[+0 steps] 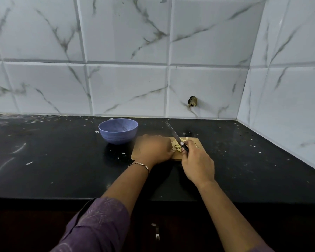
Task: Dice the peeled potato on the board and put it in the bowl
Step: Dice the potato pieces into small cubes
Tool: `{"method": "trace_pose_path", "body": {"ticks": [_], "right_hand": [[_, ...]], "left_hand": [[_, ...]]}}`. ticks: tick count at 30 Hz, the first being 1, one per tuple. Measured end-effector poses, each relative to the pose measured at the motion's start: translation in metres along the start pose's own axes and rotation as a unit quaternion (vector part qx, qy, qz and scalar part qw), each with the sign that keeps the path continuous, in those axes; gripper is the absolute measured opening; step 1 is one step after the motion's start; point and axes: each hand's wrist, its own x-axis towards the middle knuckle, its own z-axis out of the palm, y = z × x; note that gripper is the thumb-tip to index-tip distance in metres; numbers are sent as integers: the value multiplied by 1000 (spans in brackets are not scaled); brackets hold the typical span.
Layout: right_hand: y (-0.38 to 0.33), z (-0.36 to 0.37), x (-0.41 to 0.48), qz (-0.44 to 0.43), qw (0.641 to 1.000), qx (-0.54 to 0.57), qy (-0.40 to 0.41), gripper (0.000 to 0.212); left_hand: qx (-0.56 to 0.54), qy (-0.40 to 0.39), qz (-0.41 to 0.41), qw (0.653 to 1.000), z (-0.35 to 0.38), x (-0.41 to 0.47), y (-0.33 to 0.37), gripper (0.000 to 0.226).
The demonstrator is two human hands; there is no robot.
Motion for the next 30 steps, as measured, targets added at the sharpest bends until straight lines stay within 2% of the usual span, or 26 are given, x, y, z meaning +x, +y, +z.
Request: {"method": "trace_pose_path", "body": {"ticks": [7,12,19,27,30], "right_hand": [[-3,-5,-4,-17,1000,9,1,37],[-1,-6,-6,-10,1000,7,-6,36],[-1,-6,-7,-21,999,13,-21,36],[-1,-8,-7,-32,997,9,-63,34],[-1,-7,-8,-29,997,0,-68,35]], "left_hand": [[10,34,-38,999,-4,-12,-3,21],[0,17,-57,998,3,-9,-1,28],[13,76,-94,993,10,-7,1,31],[-105,160,-159,969,23,-5,-12,18],[-131,164,-182,961,24,-5,-16,14]]}}
